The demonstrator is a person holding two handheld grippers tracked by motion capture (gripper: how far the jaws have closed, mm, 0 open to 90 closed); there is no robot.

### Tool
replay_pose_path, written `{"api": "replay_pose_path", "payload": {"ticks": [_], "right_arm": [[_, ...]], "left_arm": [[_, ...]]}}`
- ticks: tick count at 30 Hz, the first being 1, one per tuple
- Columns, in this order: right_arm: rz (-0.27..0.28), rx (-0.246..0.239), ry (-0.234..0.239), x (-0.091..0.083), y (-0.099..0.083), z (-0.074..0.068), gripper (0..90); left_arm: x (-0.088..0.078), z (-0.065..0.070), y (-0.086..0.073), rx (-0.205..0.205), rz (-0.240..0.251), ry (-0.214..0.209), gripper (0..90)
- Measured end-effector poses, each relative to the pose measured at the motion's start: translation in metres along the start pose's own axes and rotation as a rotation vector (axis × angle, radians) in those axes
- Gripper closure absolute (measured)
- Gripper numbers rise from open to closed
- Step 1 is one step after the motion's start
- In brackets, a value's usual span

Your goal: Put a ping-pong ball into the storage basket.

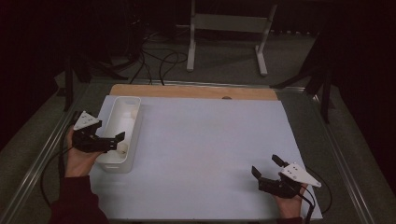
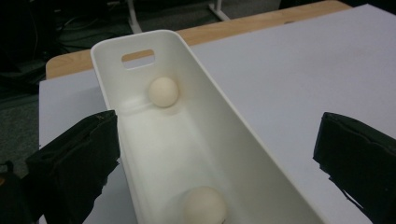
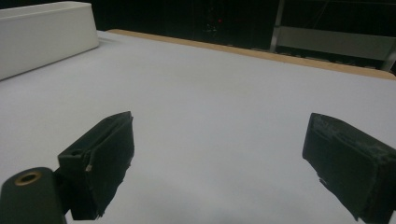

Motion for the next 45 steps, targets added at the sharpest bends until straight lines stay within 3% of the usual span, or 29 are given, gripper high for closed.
{"api": "replay_pose_path", "payload": {"ticks": [15,27,45], "right_arm": [[-0.001,0.001,0.001,0.000,0.000,-0.001,8.8],[-0.004,0.000,0.004,0.001,-0.001,-0.002,8.8],[-0.008,-0.009,0.018,0.002,-0.001,-0.005,8.8]], "left_arm": [[0.001,0.019,0.004,0.008,0.084,-0.025,0.9],[-0.004,0.029,0.003,0.020,0.149,-0.018,0.9],[-0.010,0.066,-0.012,0.045,0.241,-0.063,1.1]]}}
Point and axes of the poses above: each handheld gripper's, and its own axes: x roughly forward along the jaws, y roughly out of its top, z roughly to its right, the point moved 10 cm from there along x, roughly forward along the jaws, and after that the axes turned 14 degrees about x, right-handed, at the moved point
